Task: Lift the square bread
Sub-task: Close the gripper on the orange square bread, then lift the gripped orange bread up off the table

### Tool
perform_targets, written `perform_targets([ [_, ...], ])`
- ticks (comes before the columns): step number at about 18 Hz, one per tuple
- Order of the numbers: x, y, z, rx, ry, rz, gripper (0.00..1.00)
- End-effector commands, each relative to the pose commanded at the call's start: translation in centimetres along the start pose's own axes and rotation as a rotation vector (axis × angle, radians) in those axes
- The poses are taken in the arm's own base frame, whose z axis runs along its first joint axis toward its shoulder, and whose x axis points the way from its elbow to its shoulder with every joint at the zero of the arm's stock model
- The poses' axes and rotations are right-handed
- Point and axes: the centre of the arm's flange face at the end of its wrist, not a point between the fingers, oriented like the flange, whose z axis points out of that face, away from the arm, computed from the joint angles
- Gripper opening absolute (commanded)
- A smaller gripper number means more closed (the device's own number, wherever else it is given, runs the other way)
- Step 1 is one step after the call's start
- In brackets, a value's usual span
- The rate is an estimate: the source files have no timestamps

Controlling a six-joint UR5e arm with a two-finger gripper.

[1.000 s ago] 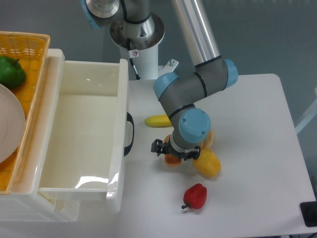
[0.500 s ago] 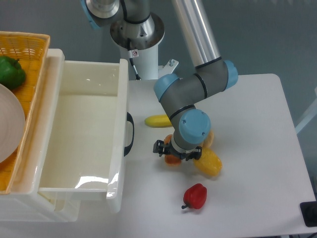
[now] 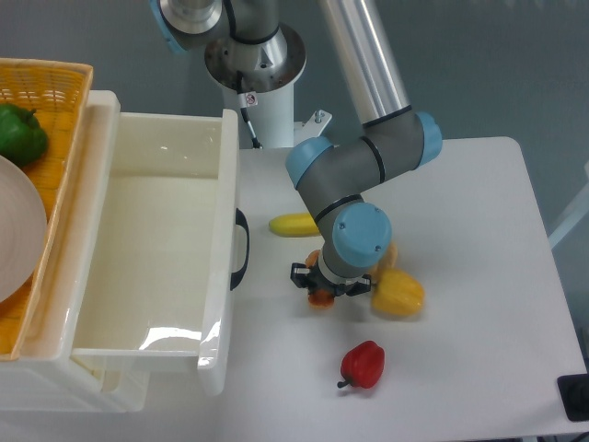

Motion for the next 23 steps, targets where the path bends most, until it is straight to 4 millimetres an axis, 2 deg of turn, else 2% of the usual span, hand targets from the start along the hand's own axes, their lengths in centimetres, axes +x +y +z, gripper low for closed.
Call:
perform_targets([
  [4, -0.1, -0.3, -1.2, 0.017, -0.013, 0.006, 0.28],
  [9, -0.7, -0.7, -6.4, 0.091, -0.063, 0.028, 0.29],
  [12, -0.8, 0.2, -9.2, 0.124, -0.095, 0.134, 0.28],
  [18, -1.0, 2.0, -13.0, 0.158, -0.142, 0.242, 0.28],
  [21, -1.3, 3.0, -14.0, 0.142, -0.144, 0.341, 0.28],
  [23, -1.5, 3.8, -14.7, 0.135, -0.139, 0.344, 0.28],
])
